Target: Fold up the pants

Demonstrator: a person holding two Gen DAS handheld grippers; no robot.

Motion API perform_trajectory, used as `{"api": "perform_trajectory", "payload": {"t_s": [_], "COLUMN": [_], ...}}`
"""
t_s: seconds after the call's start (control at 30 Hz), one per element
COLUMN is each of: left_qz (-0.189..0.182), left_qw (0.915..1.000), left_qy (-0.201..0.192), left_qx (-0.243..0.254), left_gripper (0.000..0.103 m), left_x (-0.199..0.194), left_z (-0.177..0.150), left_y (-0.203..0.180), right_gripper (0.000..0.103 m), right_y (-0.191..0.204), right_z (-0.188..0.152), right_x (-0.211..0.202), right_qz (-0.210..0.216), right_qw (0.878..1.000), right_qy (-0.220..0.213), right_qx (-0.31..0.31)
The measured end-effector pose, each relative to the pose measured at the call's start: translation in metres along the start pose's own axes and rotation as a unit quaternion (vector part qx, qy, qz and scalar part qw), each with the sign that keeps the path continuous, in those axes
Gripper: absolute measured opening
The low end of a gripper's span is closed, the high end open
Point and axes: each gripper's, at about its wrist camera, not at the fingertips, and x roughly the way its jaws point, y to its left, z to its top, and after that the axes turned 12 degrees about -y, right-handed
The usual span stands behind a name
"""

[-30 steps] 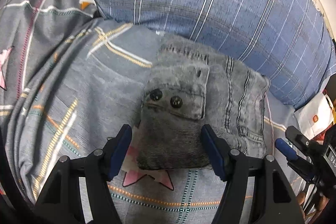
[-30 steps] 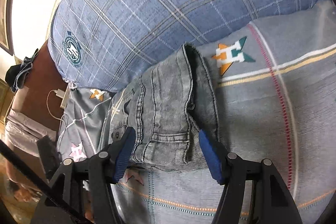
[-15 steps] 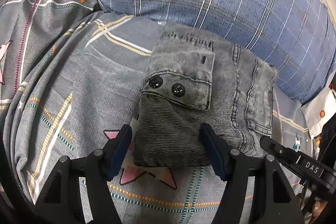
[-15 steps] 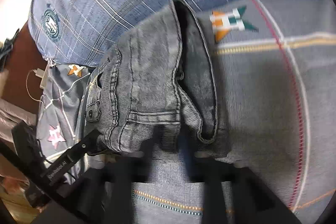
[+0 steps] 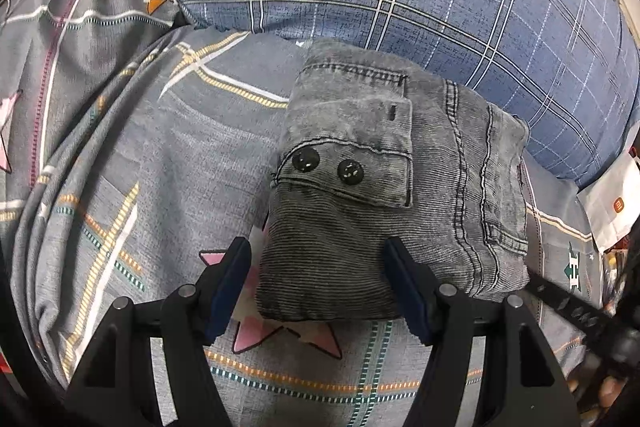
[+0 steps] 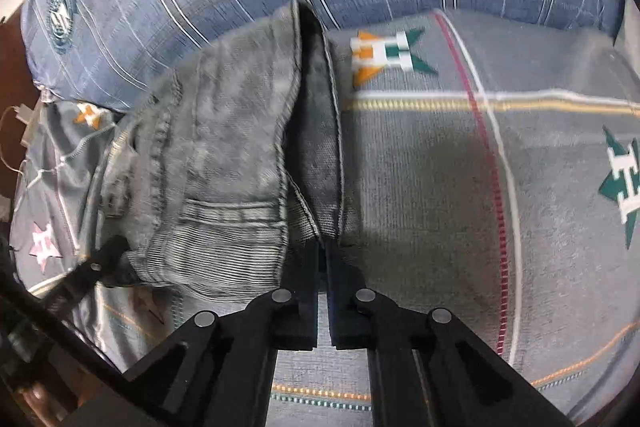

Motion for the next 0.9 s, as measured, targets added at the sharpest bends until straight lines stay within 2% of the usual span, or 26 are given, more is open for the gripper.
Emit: {"api": "perform_trajectory", "payload": {"t_s": [0.03, 0.07, 0.13, 0.17, 0.2, 0.27, 0.33, 0.43, 0.53, 0.6, 0.73, 0.8, 0.9], "left_qz": [-0.001, -0.006, -0.014, -0.015, -0.013, -0.010, -0.020, -0.029, -0.039, -0.036, -0.029, -0.026, -0.020], "left_qw": [1.0000, 0.9999, 0.9993, 0.9989, 0.9986, 0.9982, 0.9972, 0.9960, 0.9961, 0.9972, 0.9976, 0.9981, 0.9988], "left_qy": [-0.001, -0.004, -0.016, -0.022, -0.026, -0.018, 0.007, 0.026, 0.021, 0.014, 0.013, 0.009, 0.004], "left_qx": [-0.002, -0.010, -0.030, -0.038, -0.045, -0.056, -0.071, -0.080, -0.076, -0.065, -0.061, -0.054, -0.046], "left_gripper": [0.068, 0.068, 0.068, 0.068, 0.068, 0.068, 0.068, 0.067, 0.053, 0.053, 0.053, 0.053, 0.053], "left_x": [-0.001, -0.004, -0.011, -0.014, -0.016, -0.014, -0.005, 0.005, 0.003, -0.001, 0.002, 0.000, 0.001], "left_z": [0.001, 0.003, 0.009, 0.012, 0.014, 0.014, 0.011, 0.004, 0.003, 0.003, 0.000, 0.000, -0.001], "left_y": [0.001, 0.004, 0.012, 0.016, 0.019, 0.024, 0.028, 0.027, 0.022, 0.018, 0.016, 0.014, 0.012], "right_gripper": [0.007, 0.012, 0.037, 0.062, 0.076, 0.076, 0.076, 0.075, 0.065, 0.064, 0.065, 0.065, 0.066], "right_y": [-0.001, -0.003, -0.009, -0.014, -0.021, -0.029, -0.035, -0.035, -0.032, -0.037, -0.047, -0.046, -0.032], "right_z": [0.002, 0.005, 0.009, 0.010, 0.011, 0.011, 0.008, 0.005, 0.004, 0.006, 0.010, 0.011, 0.007], "right_x": [-0.004, -0.010, -0.016, -0.018, -0.019, -0.017, -0.009, 0.002, 0.003, -0.008, -0.022, -0.023, -0.011], "right_qz": [0.014, 0.025, 0.046, 0.054, 0.062, 0.075, 0.093, 0.116, 0.125, 0.123, 0.149, 0.153, 0.147], "right_qw": [1.000, 0.999, 0.998, 0.997, 0.995, 0.991, 0.987, 0.983, 0.982, 0.980, 0.971, 0.970, 0.977], "right_qy": [-0.007, -0.013, -0.027, -0.032, -0.038, -0.036, -0.021, 0.004, 0.004, -0.017, -0.049, -0.048, -0.020], "right_qx": [0.006, 0.019, 0.041, 0.053, 0.072, 0.102, 0.127, 0.141, 0.142, 0.157, 0.181, 0.182, 0.154]}}
